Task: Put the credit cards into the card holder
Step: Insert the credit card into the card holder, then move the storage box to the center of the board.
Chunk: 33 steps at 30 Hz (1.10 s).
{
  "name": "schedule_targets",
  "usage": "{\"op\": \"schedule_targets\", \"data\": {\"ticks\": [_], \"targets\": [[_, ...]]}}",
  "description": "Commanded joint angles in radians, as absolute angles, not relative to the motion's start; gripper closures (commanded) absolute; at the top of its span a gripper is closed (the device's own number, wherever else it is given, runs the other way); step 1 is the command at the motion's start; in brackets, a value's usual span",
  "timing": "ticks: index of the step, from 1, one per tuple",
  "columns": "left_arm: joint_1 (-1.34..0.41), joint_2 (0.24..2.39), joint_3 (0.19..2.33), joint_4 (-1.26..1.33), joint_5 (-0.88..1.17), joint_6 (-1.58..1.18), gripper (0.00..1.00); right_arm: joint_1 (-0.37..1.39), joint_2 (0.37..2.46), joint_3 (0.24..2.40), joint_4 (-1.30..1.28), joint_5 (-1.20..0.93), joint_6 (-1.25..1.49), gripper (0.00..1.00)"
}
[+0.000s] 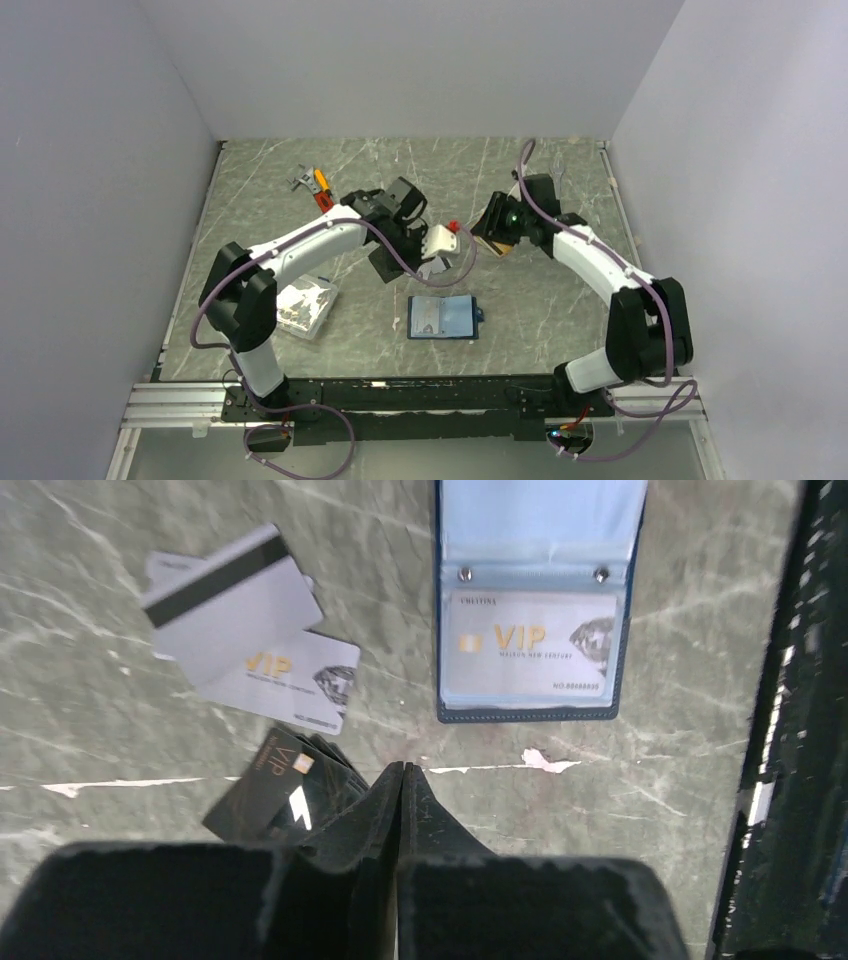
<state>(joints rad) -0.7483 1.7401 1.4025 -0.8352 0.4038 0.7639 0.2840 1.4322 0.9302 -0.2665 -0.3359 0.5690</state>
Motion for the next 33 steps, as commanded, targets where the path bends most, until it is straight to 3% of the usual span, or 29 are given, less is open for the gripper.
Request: {"op": "schedule_targets", "data": {"ticks": [1, 9, 14, 33], "targets": [[-0.719, 1.768, 1.536, -0.918, 0.550, 0.702, 0.92, 0.209, 1.552, 1.038, -0.289, -0.207, 0.481, 0.57], [-0.674, 1.833, 1.616, -0.904, 0.642, 0.647, 0.94, 0.067, 1.818, 1.195, -0.235, -0.150, 0.480, 0.58], [-0.635, 1.834, 1.611, -0.872, 0.666, 0.613, 0.94, 0.054, 1.881, 1.223, -0.232, -0.119, 0.500, 0.60], [-0.597, 1.821, 1.569, -0.829, 0.657, 0.613, 0.95, 0.112, 1.818, 0.993, -0.198, -0.135, 0.584, 0.68]]}}
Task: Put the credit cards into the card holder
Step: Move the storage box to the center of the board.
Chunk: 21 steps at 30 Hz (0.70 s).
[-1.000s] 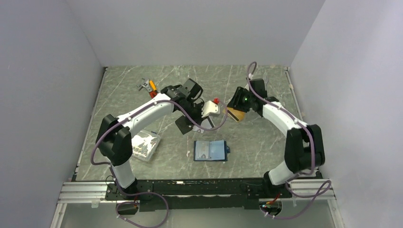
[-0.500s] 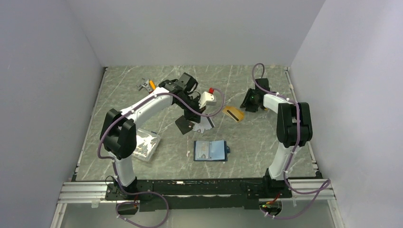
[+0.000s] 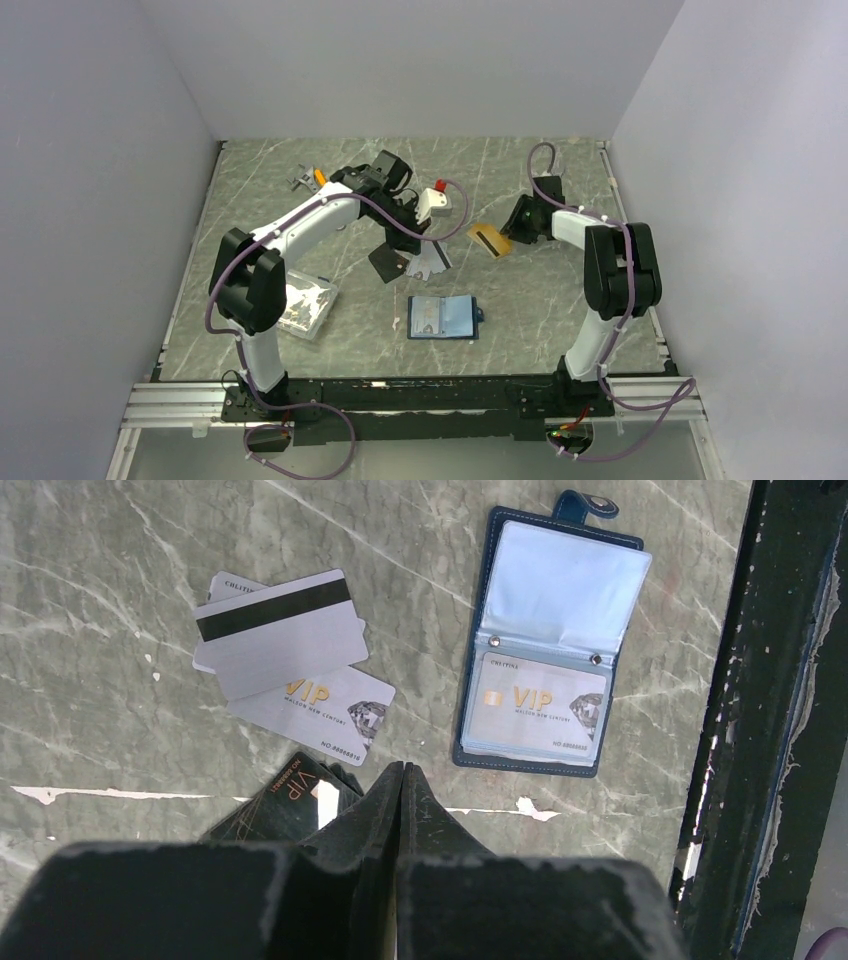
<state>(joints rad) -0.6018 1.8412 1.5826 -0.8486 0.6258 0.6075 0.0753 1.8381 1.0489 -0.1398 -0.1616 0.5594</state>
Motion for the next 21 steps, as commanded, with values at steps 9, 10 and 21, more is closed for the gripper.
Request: {"op": "schedule_targets", "data": {"ticks": [9, 10, 21], "targets": [[-0.598, 1.799, 1.537, -0.834, 0.651, 0.630, 0.96, 0.232, 1.718, 0.898, -0.232, -0.022, 0.654, 0.70], [-0.598, 1.797, 1.534, -0.834, 0.651, 0.630, 0.96, 0.233, 1.709, 0.898, -0.237, -0.010, 0.658, 0.70], [-0.598, 1.805, 1.534, -0.833, 0.663, 0.629, 0.96, 0.235, 1.802, 1.291, -0.318, 0.086, 0.544, 0.65]]}}
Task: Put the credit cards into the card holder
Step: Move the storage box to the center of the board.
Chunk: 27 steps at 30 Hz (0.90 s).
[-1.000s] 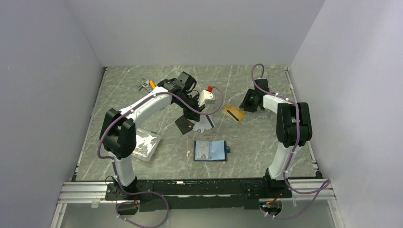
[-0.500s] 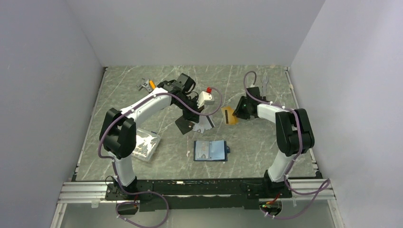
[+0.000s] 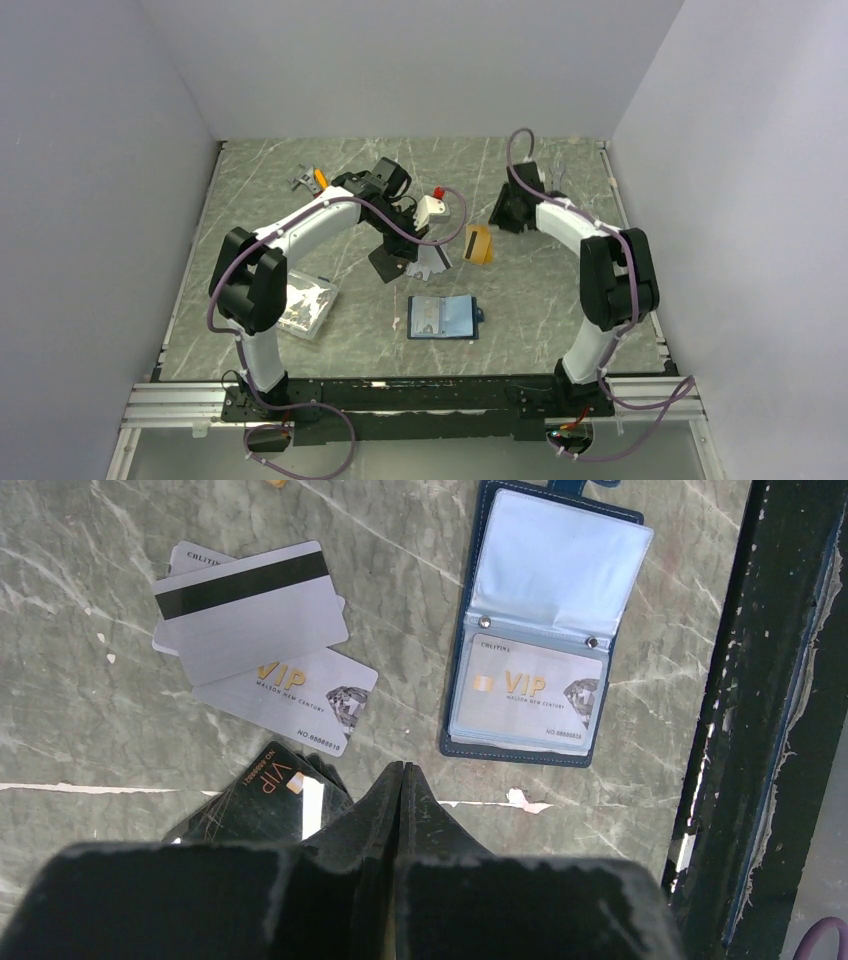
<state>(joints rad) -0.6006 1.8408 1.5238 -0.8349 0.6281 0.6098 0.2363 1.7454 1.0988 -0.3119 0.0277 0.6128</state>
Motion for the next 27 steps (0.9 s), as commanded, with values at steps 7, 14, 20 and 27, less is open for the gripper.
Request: {"op": "schedule_targets", "data": {"ticks": [7, 14, 20, 27], "targets": [[-0.597, 1.789, 1.527, -0.829, 0.668, 0.629, 0.97, 0.287, 2.064, 1.623, -0.443, 0.156, 0.440, 0.67], [-0.597, 1.779, 1.525, -0.831, 0.664, 0.635, 0.97, 0.325, 2.136, 1.636, -0.438, 0.191, 0.425, 0.63], [-0.597, 1.771, 1.518, -0.829, 0.662, 0.637, 0.97, 0.351, 2.125, 1.583, -0.443, 0.215, 0.429, 0.65], [-0.596, 1.764, 1.513, -0.831, 0.664, 0.641, 0.97, 0.372, 2.051, 1.422, -0.420, 0.226, 0.468, 0.69]]}}
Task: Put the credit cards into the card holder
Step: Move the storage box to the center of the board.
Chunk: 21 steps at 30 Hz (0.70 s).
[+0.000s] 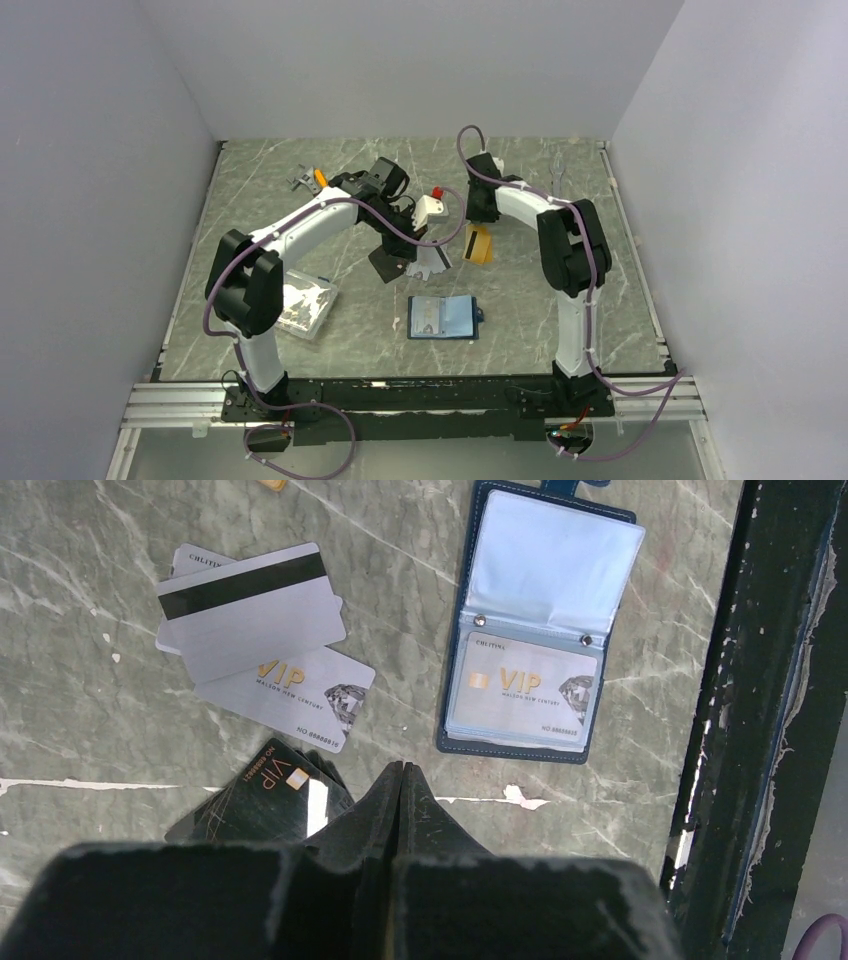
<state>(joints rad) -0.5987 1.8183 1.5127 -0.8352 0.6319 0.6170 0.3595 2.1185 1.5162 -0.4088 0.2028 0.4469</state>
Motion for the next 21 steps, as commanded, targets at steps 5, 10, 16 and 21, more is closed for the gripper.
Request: {"op": "schedule_targets", "data": {"ticks": [5, 10, 16, 21], "targets": [[-0.597, 1.758, 1.506, -0.839, 0.660, 0.647, 0.97, 0.390, 1.955, 1.255, -0.381, 0.220, 0.512, 0.71], [-0.597, 1.753, 1.492, -0.833, 0.652, 0.649, 0.97, 0.413, 1.880, 1.131, -0.355, 0.225, 0.546, 0.72], [-0.597, 1.761, 1.494, -0.836, 0.651, 0.648, 0.97, 0.419, 1.832, 1.078, -0.346, 0.234, 0.564, 0.73], [-0.598, 1.801, 1.542, -0.832, 0.639, 0.640, 0.97, 0.395, 1.844, 1.170, -0.382, 0.247, 0.536, 0.67]]}}
